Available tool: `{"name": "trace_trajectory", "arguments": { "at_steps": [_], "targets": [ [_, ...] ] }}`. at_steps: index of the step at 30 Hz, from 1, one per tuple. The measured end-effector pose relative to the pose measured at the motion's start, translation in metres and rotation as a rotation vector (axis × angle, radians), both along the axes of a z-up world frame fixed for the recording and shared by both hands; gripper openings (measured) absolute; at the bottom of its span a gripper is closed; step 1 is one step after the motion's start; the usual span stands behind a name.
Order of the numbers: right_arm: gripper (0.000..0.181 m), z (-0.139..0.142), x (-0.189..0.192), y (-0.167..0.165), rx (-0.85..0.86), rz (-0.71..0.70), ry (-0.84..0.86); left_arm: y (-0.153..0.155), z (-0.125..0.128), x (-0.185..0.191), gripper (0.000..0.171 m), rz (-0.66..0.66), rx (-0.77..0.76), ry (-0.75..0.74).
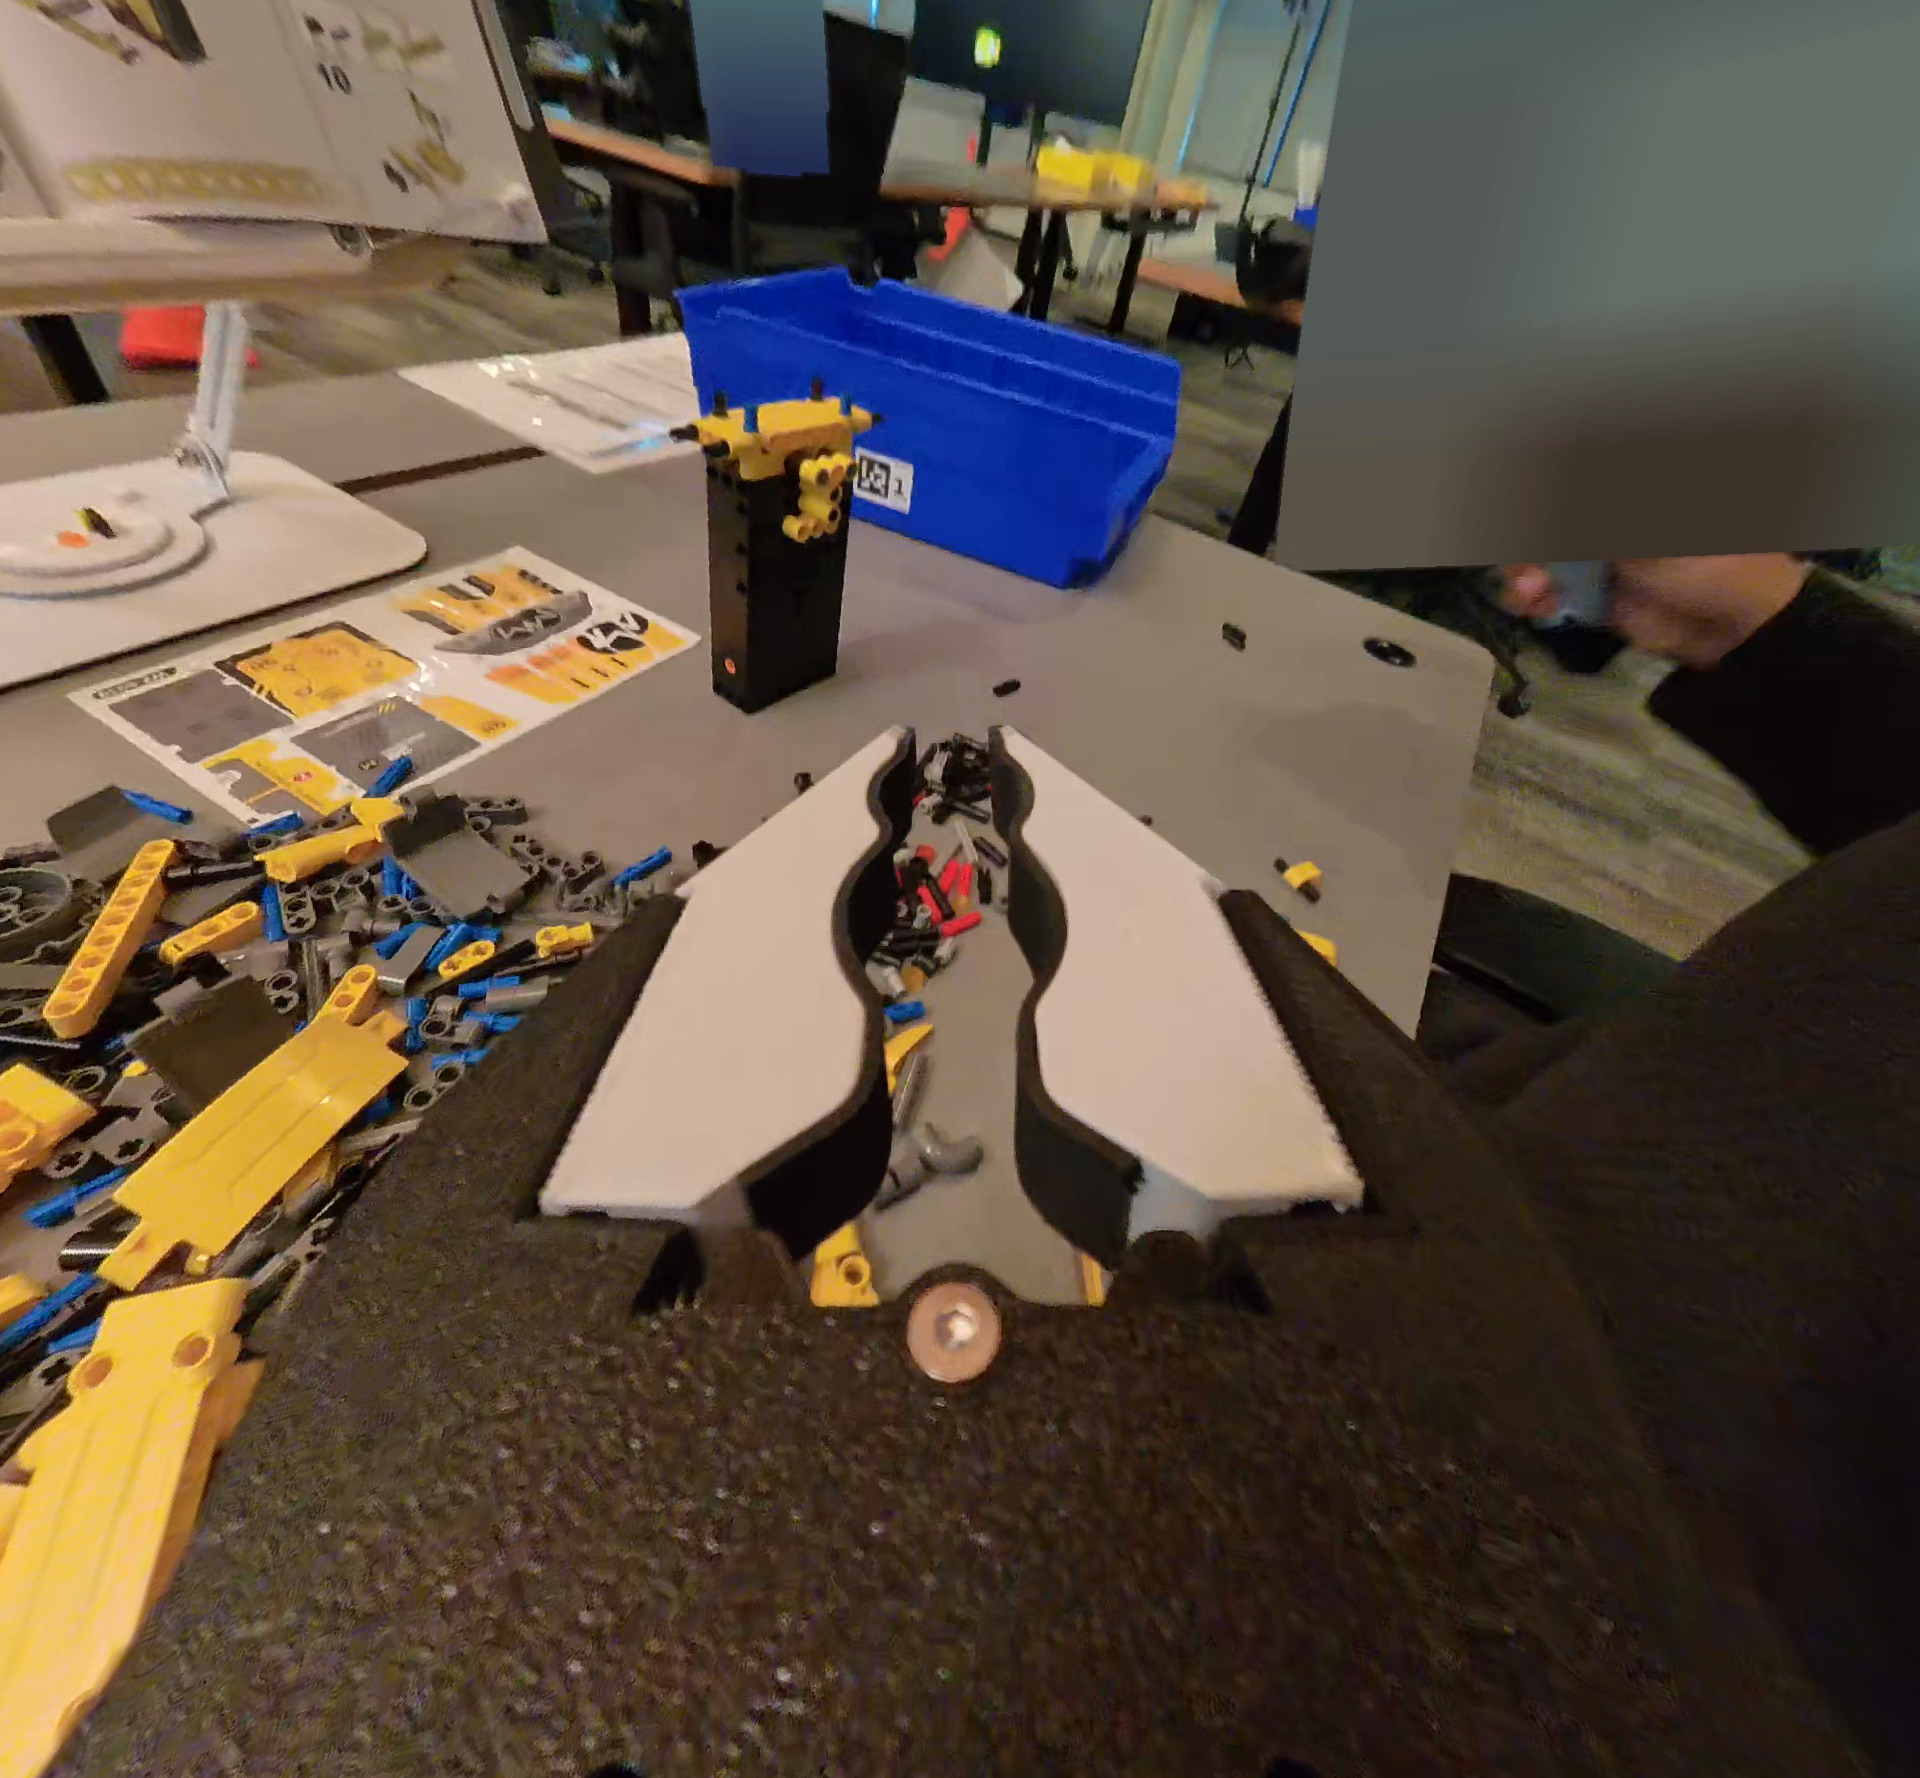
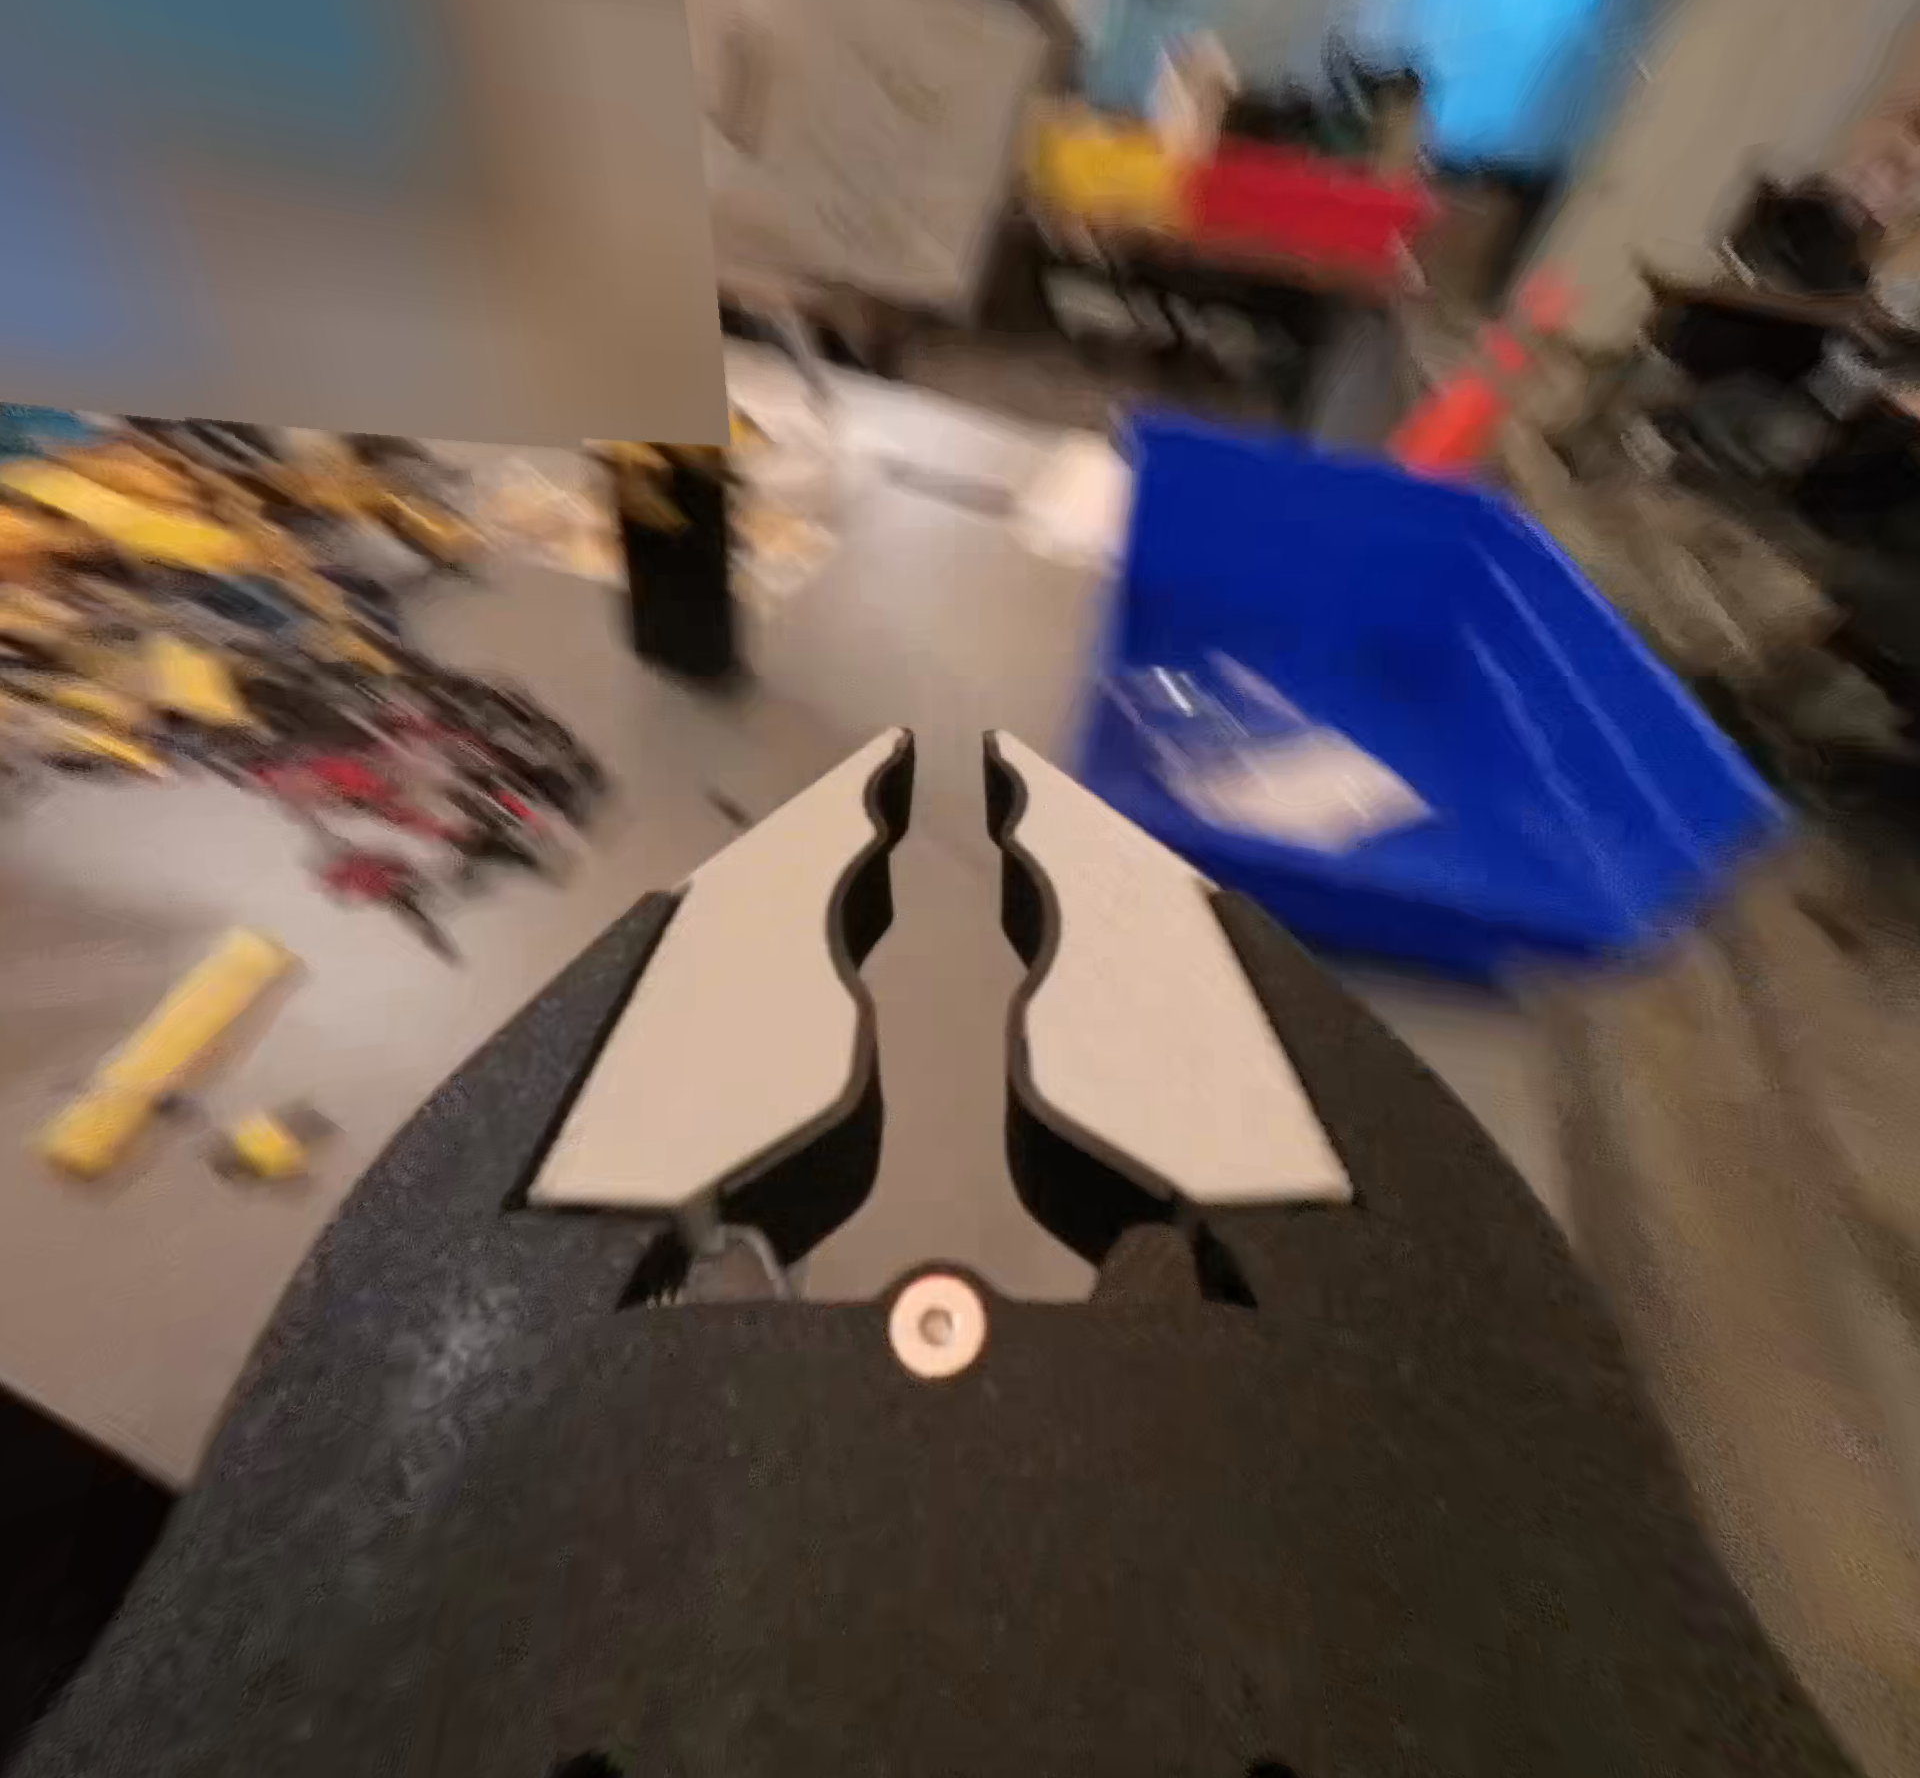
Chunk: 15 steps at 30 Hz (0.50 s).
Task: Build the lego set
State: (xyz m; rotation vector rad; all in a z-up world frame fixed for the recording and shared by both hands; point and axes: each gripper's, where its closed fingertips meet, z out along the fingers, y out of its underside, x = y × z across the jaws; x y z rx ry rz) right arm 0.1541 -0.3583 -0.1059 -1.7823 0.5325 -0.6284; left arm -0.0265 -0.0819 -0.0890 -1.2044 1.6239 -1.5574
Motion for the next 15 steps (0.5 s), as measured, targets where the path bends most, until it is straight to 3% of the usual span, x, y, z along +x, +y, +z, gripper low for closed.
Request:
{"name": "trace_trajectory", "arguments": {
  "at_steps": [2, 4, 7, 12, 15],
  "targets": [
    [0.014, -0.039, 0.017, -0.081, -0.23, -0.212, 0.13, 0.001, 0.002, 0.002, 0.013, -0.016, -0.004, 0.017],
    [0.0, -0.069, 0.015, -0.132, -0.321, -0.318, 0.257, 0.003, 0.003, 0.008, 0.013, -0.034, -0.032, 0.018],
    [0.0, -0.092, 0.0, -0.134, -0.196, -0.261, 0.47, 0.002, 0.004, 0.015, 0.014, -0.047, -0.063, 0.014],
    [0.0, -0.13, 0.003, -0.14, -0.28, -0.302, 0.558, 0.006, -0.005, 0.023, 0.014, -0.053, -0.061, 0.032],
    [0.0, -0.133, 0.006, -0.141, -0.251, -0.315, 0.583, 0.012, -0.006, 0.024, 0.014, -0.041, -0.062, 0.036]
  ]
}}
